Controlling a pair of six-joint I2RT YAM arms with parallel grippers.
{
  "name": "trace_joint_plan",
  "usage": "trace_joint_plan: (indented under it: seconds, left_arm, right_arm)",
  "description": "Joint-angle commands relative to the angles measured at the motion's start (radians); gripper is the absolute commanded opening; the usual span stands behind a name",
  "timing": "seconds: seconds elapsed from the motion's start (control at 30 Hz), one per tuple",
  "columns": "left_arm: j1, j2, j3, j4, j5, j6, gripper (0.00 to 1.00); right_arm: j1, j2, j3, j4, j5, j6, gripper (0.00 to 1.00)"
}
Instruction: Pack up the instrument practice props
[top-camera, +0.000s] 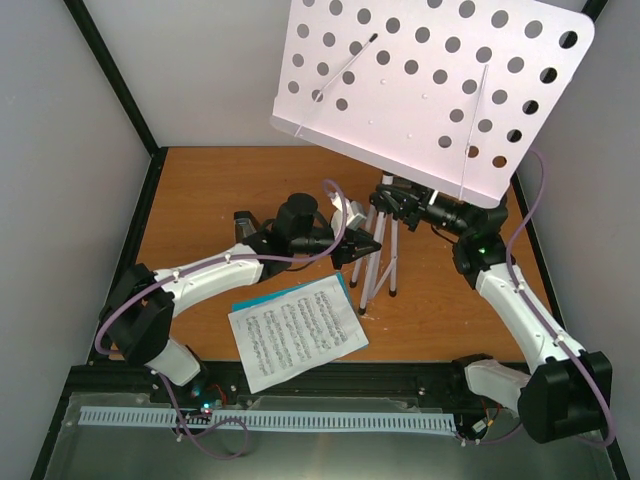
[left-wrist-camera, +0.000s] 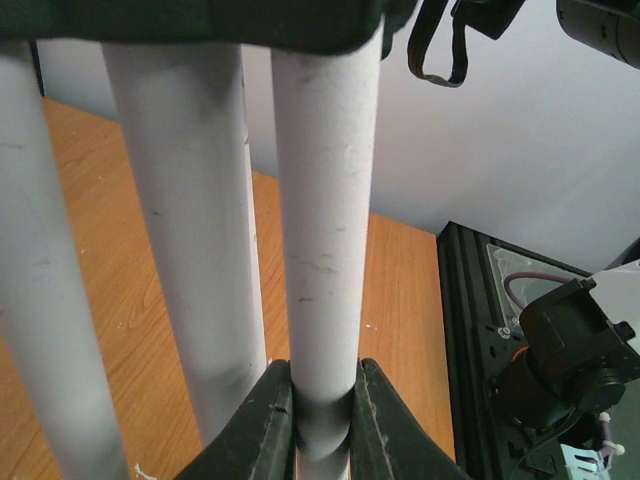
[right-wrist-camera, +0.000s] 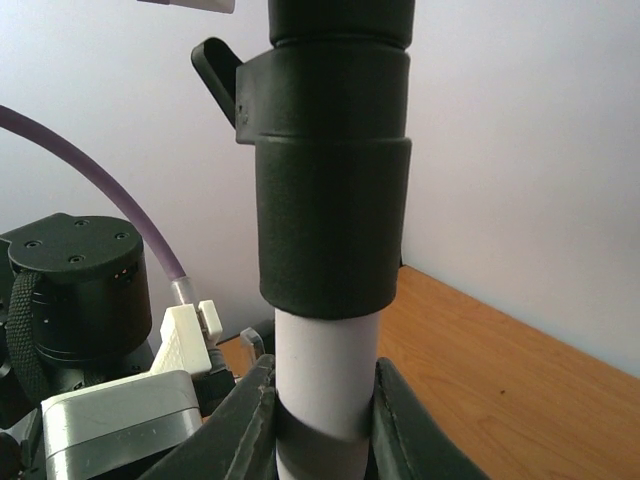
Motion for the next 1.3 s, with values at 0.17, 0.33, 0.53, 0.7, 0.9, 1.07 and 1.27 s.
trace_joint_plan:
  seconds: [0.17,0.33,0.53,0.7,0.9,1.07,1.27]
  left_arm:
    - [0.013,-0.065,-0.052,0.367,-0.023,0.094,0.00]
    - [0.013,-0.070,-0.109,0.389,0.027,0.101,0.00]
    - [-0.010,-0.063,-0.135,0.380,0.021,0.134,0.00]
    - [-0.010,-0.057,-0.148,0.392,0.019,0.127,0.00]
    - [-0.011,-0.053,-0.154,0.399,0.021,0.118,0.00]
    - [-0.012,-0.055,-0.157,0.397,0.017,0.119,0.00]
    - [-0.012,-0.058,-0.161,0.404,0.029,0.118,0.00]
  right_arm:
    - [0.014,-0.095,-0.065,0.040,-0.039,-0.022,0.33]
    - [0.014,-0.132,-0.145,0.066,-0.022,0.013,0.60]
    - [0.018,-0.146,-0.234,0.085,0.008,0.030,0.77]
    - [0.063,-0.099,-0.281,0.109,0.064,0.019,0.87]
    - [0.074,-0.048,-0.327,0.253,0.141,0.079,0.88]
    - [0.075,-0.060,-0.332,0.254,0.169,0.080,0.88]
    - [0.073,-0.051,-0.336,0.253,0.178,0.080,0.89]
